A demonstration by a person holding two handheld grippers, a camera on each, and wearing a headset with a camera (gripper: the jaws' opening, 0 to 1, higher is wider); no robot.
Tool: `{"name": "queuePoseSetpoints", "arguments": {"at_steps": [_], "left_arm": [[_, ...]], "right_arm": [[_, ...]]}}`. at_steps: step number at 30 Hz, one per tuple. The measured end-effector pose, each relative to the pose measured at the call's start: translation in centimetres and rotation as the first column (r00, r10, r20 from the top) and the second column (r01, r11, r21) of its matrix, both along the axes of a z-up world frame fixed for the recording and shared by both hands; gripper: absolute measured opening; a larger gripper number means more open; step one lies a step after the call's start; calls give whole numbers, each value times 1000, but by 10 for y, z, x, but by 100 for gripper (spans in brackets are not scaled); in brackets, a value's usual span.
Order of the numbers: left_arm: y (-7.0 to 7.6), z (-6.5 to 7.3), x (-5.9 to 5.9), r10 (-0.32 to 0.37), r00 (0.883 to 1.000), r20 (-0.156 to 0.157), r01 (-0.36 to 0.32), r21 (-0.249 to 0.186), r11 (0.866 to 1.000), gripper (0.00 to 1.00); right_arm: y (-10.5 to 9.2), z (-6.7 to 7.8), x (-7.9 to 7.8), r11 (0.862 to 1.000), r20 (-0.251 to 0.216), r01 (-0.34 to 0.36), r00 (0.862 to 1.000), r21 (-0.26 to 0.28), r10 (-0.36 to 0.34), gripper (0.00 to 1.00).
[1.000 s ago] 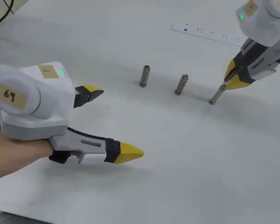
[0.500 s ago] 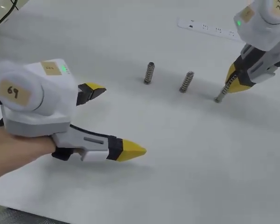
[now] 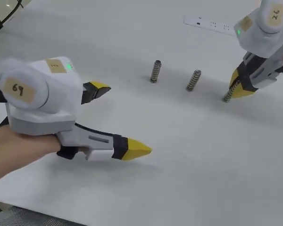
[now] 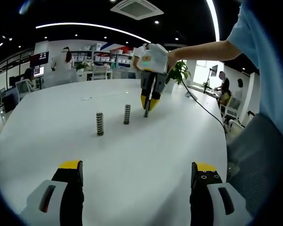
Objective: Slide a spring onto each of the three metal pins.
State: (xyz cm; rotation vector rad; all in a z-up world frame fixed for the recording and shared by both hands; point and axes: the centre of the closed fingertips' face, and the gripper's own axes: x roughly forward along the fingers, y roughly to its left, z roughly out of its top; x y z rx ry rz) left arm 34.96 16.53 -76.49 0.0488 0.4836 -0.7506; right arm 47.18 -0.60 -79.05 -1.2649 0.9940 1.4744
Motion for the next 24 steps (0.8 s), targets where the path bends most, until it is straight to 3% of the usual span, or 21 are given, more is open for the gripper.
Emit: {"name": "queuePoseSetpoints", "arguments": {"at_steps": [19,24], "left_arm": [[-1,1,0,-12,1000,-4,12,3,1000,92],[0,2,0,-11,1000,-1,11,5,1000,92]], "right_arm": [[-2,-6,0,1000,-7,3,1000,-10,-3,10],[3,-5,-3,1000,-21,23,1000,18,-23,30]]}}
